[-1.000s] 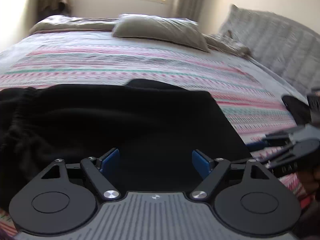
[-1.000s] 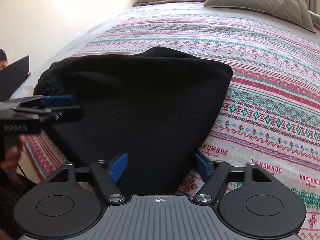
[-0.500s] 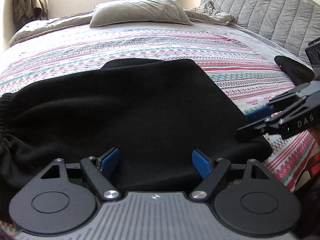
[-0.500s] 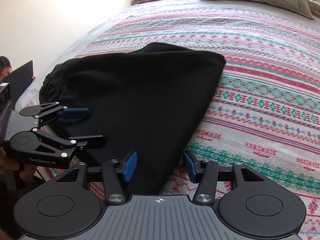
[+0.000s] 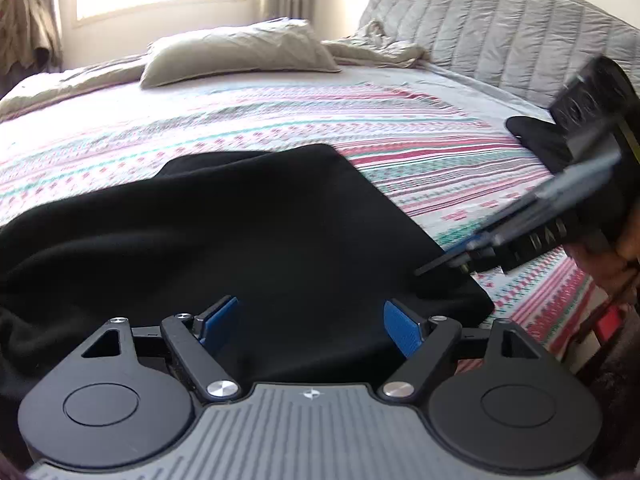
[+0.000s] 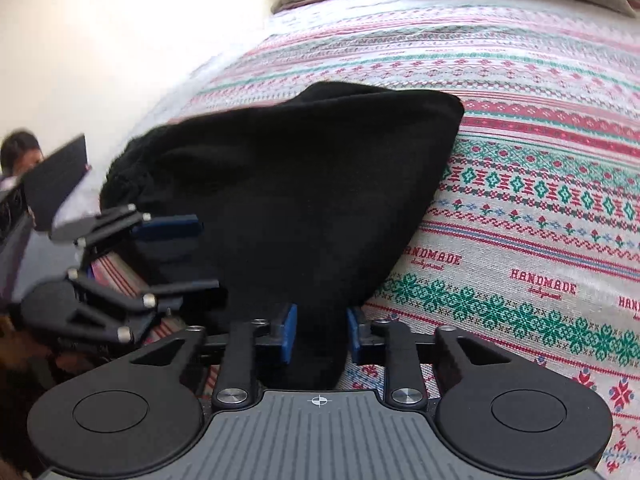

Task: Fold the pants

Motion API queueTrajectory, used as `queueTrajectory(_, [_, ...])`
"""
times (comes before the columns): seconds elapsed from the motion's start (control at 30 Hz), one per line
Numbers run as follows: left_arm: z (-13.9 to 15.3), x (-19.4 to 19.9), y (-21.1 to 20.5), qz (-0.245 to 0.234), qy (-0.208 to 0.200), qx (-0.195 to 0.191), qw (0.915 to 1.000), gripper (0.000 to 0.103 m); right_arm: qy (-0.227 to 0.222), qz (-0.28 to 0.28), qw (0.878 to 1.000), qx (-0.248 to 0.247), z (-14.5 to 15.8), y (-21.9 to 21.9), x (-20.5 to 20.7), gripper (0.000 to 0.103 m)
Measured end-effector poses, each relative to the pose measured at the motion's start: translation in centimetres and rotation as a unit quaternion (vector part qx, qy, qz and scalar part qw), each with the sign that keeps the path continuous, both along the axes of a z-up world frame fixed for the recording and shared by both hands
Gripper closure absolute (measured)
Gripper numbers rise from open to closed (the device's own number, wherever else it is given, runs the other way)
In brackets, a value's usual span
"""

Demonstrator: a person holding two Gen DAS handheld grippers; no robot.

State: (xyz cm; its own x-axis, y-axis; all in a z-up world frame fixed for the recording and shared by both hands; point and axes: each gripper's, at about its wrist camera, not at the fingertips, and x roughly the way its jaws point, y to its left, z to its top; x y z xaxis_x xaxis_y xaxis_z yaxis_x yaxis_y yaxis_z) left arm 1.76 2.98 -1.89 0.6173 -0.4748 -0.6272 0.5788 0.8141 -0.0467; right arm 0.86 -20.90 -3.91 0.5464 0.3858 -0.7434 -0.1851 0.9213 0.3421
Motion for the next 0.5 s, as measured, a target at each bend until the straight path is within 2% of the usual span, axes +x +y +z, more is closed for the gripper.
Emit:
queueTrajectory(0.13, [0.2,-0.6,-0.3,-0.026,-0.008,-0.013,0.9995,0.02,-0.016,-0.006,1.0,0.024,1.3,-0.5,-0.2,0.087])
queueTrajectory(0.4, [0.7,-1.4,-0.9,-0.075,-0.016,-0.042,0.9962,0.02,-0.04,-0.008,0.998,0.053,3.1,0.3,0.7,0.088])
queueTrajectory(0.5, [0.7,-1.8,-1.8,-0.094,-0.029,-0.04,0.9943,0.02,-0.043,-0.008,0.997,0.062,3.4,0.6,1.3,0.088])
